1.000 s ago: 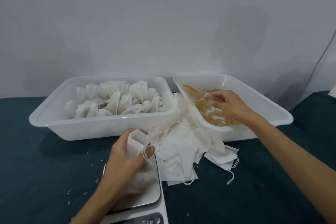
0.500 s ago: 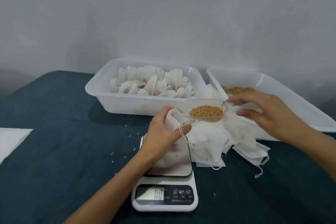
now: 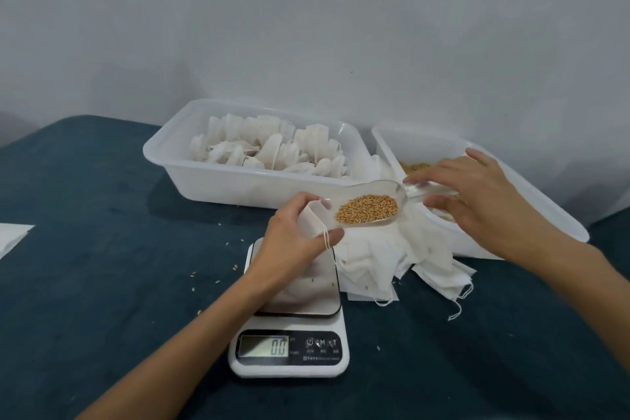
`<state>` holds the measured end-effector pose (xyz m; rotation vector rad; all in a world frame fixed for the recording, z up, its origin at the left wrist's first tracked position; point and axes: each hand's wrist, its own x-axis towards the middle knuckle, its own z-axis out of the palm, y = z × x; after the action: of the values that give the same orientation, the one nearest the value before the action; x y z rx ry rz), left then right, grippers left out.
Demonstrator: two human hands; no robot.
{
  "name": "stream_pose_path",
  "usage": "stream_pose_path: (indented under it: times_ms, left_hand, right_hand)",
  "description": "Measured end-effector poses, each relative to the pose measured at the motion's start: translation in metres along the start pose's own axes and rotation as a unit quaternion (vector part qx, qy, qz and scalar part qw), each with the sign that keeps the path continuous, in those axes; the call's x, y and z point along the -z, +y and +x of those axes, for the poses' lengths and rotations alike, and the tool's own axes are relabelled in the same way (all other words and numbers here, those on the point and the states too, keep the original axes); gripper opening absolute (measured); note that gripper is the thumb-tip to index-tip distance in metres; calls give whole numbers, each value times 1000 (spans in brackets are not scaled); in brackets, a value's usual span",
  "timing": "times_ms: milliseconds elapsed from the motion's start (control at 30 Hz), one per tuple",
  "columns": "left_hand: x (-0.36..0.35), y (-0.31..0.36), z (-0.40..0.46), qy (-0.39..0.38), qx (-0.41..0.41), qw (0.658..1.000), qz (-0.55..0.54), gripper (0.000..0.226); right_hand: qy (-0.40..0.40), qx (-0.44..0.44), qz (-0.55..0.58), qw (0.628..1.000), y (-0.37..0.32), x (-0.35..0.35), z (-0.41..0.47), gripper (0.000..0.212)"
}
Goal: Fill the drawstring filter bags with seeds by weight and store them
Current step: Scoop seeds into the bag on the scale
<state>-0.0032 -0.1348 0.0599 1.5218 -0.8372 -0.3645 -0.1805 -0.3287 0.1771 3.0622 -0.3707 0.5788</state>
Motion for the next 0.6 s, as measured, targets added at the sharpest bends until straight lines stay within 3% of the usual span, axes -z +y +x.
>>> stream_pose_path:
  times_ms: [467, 600]
  left_hand:
    - [-3, -1, -3, -13, -5, 1000, 25, 37]
    - [-4, 1, -2, -21, -11, 1000, -18, 39]
  right_hand:
    - [11, 37, -34, 999, -8, -3, 5, 37]
    - [36, 47, -55, 997, -11, 0, 5, 36]
